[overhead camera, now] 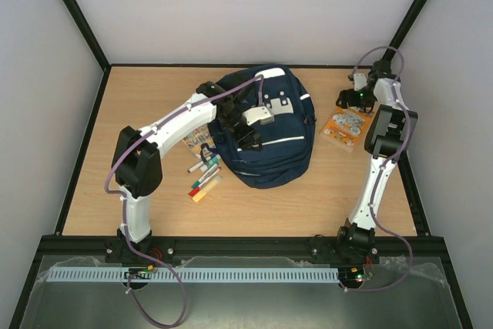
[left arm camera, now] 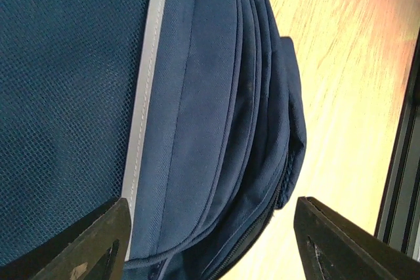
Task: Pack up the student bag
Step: Move the book to the center of the board.
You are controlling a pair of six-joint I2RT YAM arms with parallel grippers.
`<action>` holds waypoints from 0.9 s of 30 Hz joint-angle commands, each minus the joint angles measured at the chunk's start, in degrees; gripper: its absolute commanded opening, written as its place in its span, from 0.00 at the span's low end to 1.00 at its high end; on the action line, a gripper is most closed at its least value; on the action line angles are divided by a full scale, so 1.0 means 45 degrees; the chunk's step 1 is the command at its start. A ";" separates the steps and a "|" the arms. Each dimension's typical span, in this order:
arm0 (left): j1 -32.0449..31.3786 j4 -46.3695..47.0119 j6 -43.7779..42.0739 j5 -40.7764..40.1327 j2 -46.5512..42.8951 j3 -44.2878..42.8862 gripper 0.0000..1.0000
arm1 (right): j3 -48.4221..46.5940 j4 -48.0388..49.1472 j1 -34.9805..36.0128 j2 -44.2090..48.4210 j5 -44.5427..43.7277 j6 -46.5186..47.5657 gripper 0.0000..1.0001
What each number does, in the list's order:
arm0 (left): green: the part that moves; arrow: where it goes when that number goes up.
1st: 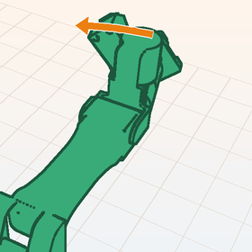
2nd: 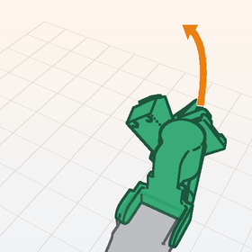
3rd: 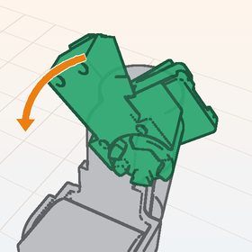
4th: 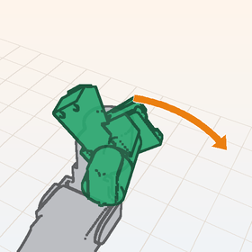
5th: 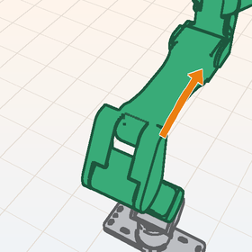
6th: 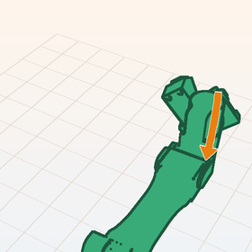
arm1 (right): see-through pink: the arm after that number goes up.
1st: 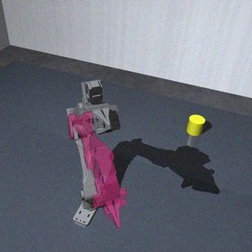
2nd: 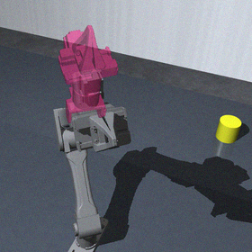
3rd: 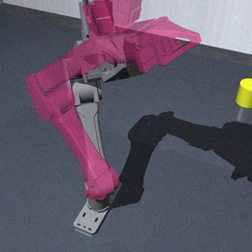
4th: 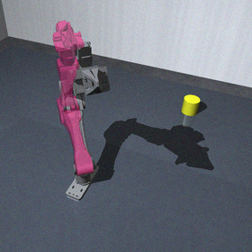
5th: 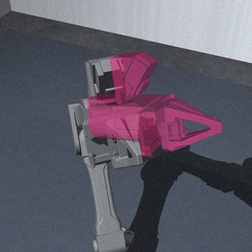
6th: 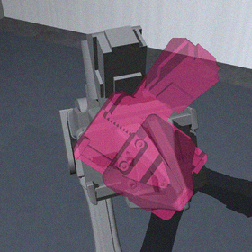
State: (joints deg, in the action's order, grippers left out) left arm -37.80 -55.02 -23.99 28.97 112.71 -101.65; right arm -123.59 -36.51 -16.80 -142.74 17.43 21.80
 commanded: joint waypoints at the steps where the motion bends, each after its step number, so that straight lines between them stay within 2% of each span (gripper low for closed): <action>1: 0.0027 0.0676 0.1140 0.0133 0.0259 -0.0304 0.71 | 0.1837 -0.1729 0.0850 0.1033 0.0966 0.1489 0.83; 11: -0.0822 0.2740 0.4487 0.0983 0.0943 -0.0483 0.69 | 0.5734 -0.1784 0.1311 0.3203 0.0952 0.3766 0.78; 15: -0.1158 0.4163 0.5769 0.1006 0.1321 -0.0522 0.69 | 0.6777 -0.2041 0.1311 0.4181 0.1023 0.4438 0.77; 22: -0.1896 0.7907 0.7592 0.3031 0.1943 0.0160 0.66 | 0.6452 -0.2028 0.0784 0.6464 0.1129 0.1979 0.90; 27: -0.2679 0.8701 0.7812 0.3890 0.2945 -0.0227 0.64 | 0.7003 -0.2600 -0.0131 0.7390 0.1454 0.0435 0.90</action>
State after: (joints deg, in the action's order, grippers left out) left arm -47.11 -21.26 8.54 40.99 122.06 -101.62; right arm -93.14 -42.46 -14.15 -112.92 22.13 30.74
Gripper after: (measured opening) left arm 0.649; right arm 0.909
